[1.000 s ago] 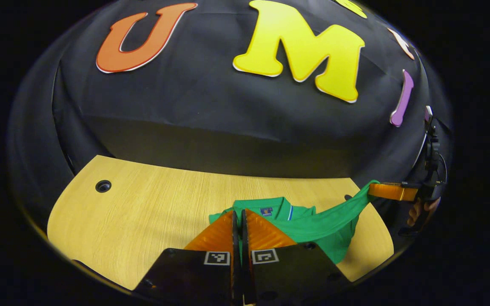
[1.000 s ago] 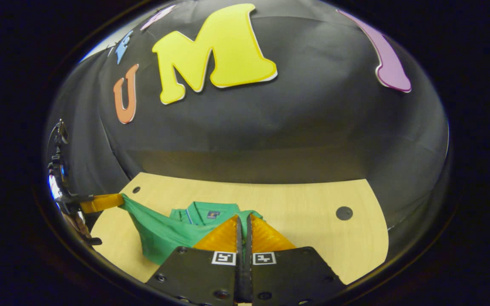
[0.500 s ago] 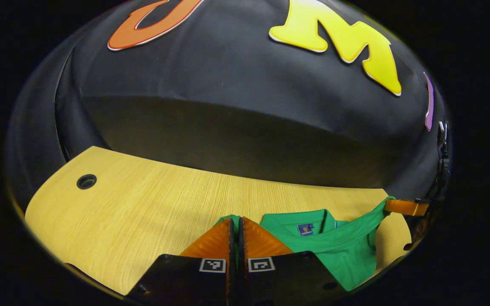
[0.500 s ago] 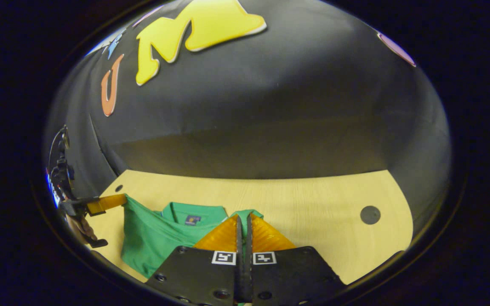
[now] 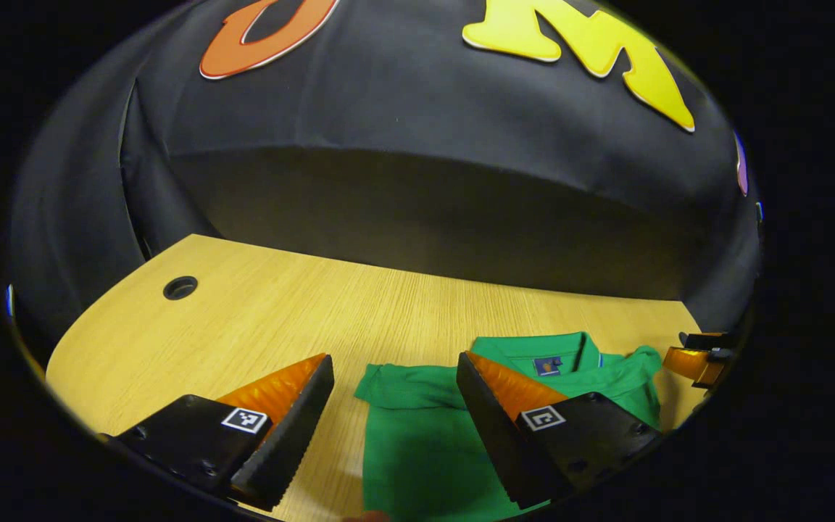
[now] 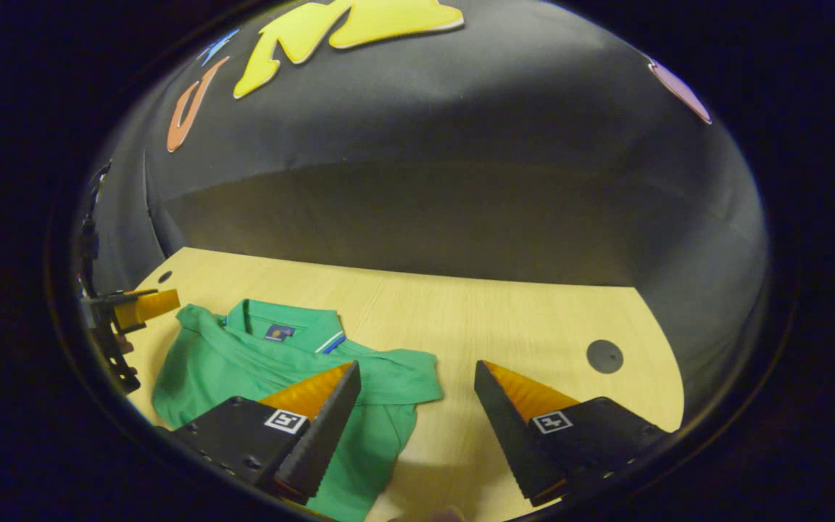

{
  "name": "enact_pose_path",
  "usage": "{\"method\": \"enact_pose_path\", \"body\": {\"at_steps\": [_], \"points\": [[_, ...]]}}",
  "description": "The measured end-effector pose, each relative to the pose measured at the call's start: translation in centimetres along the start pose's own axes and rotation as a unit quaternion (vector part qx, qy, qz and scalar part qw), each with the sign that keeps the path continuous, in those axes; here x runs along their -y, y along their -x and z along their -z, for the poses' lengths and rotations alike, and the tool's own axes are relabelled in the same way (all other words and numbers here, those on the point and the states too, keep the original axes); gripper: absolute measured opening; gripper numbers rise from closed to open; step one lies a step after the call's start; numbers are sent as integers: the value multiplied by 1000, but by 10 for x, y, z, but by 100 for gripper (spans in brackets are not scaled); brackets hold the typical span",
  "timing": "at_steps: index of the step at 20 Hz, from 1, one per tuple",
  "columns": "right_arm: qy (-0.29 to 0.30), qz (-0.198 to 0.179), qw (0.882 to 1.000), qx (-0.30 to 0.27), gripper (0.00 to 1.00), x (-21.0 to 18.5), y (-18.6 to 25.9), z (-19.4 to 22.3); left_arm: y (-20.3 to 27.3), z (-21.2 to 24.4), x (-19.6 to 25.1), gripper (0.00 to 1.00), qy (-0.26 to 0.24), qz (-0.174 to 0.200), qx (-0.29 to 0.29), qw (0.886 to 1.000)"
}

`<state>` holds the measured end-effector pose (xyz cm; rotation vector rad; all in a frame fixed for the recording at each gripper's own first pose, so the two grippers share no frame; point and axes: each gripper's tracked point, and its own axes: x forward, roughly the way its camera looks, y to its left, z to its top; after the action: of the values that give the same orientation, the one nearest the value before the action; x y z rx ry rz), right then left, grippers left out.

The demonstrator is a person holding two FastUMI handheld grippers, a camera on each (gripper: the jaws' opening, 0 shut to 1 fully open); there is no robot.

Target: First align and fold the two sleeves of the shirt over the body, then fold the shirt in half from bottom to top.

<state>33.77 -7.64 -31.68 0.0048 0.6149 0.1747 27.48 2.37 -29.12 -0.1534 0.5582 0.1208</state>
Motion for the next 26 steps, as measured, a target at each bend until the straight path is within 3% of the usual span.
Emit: {"method": "enact_pose_path", "body": {"at_steps": [4, 7, 8, 9, 13, 17, 22, 26], "points": [[-12, 4, 998, 57, 95, -15, 75, -44, 74, -60, -6, 100, 0, -18, 58, 998], [-7, 9, 993, 115, 93, -34, 154, -81, 140, -99, -3, 100, -18, -18, 104, 994], [-5, 9, 991, 134, 98, -43, 182, -91, 166, -111, 0, 100, -18, -12, 120, 993], [1, 16, 989, 150, 92, -50, 211, -99, 192, -125, 0, 100, -17, -12, 139, 990], [-3, 31, 976, 214, 95, -84, 341, -104, 304, -145, 12, 100, -24, 15, 193, 981], [-25, 41, 969, 241, 94, -109, 436, -81, 393, -139, 30, 100, -42, 51, 223, 973], [-14, 49, 958, 281, 96, -124, 506, -70, 460, -126, 44, 100, -50, 63, 246, 966], [-7, 39, 957, 287, 96, -127, 521, -63, 476, -117, 50, 100, -65, 61, 249, 964]]}}
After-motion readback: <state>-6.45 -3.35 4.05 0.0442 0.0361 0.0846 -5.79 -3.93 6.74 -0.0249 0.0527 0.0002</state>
